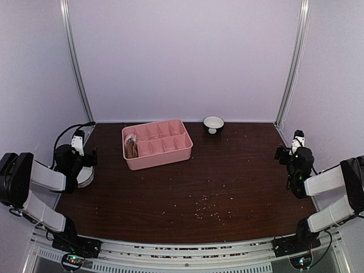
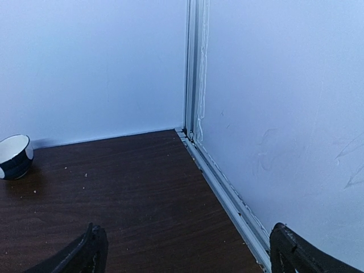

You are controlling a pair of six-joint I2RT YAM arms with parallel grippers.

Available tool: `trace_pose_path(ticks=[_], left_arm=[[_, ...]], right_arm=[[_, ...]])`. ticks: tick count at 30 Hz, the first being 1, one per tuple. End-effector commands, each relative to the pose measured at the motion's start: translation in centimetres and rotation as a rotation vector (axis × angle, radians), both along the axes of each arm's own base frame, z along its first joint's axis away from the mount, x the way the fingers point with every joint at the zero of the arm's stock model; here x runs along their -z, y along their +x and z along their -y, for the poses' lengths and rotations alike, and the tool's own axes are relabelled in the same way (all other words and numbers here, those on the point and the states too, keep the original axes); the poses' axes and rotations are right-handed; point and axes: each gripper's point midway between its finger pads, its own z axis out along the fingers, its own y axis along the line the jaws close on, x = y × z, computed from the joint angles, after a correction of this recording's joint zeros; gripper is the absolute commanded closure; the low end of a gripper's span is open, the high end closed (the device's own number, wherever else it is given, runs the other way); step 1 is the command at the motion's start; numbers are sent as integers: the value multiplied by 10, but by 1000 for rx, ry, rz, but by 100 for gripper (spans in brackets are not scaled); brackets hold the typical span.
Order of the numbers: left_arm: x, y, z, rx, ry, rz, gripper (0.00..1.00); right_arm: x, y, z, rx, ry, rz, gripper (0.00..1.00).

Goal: Roll the socks
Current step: Reset both arms

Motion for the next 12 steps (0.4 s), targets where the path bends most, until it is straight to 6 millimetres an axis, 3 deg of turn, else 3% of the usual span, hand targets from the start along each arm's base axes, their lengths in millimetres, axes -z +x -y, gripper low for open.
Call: trace_pose_path(ticks=[1,12], left_arm=[[-22,5,-5,-23,-9,87,2],[-23,6,-5,-23,-9,86,2]], right_arm=[[-10,-6,-14,-120,33,100,0],[-10,7,-29,-206,-1,67,0]])
